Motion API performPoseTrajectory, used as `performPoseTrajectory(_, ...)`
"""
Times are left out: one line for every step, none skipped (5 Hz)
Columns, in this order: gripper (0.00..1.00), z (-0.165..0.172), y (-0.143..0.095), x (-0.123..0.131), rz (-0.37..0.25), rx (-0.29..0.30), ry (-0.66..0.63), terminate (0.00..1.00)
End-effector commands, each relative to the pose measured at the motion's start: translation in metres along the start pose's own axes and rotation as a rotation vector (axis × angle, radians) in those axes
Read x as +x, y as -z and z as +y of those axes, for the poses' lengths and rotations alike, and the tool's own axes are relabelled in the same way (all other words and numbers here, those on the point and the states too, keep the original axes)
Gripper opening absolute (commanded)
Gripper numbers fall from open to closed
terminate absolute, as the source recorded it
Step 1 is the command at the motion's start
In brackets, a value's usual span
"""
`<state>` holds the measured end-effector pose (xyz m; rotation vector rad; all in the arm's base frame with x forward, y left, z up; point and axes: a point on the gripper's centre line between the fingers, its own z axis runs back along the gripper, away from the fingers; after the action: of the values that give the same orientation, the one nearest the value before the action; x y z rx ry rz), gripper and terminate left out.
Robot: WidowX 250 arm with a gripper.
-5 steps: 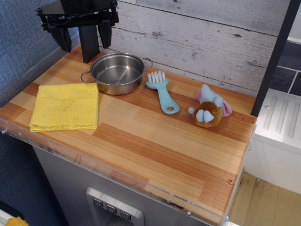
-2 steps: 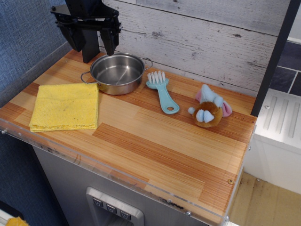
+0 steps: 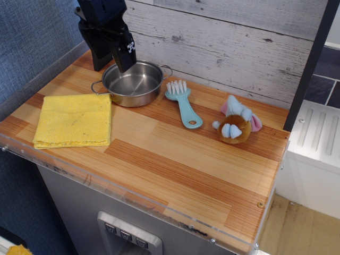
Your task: Move the pot to the front middle beside the towel
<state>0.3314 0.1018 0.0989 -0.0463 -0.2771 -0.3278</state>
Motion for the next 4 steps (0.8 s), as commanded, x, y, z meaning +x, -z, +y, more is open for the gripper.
performPoseTrajectory(1.00,-0.020,0.012,0.005,-0.005,0.127,0.195,0.00)
performPoseTrajectory(1.00,-0.022,0.026,0.007,0.017,0.152,0.250,0.00)
performPoseTrajectory(1.00,-0.017,0.036,0.014,0.043,0.187,0.264,0.00)
performPoseTrajectory(1.00,-0.009,0.045,0.020,0.059,0.173,0.271,0.00)
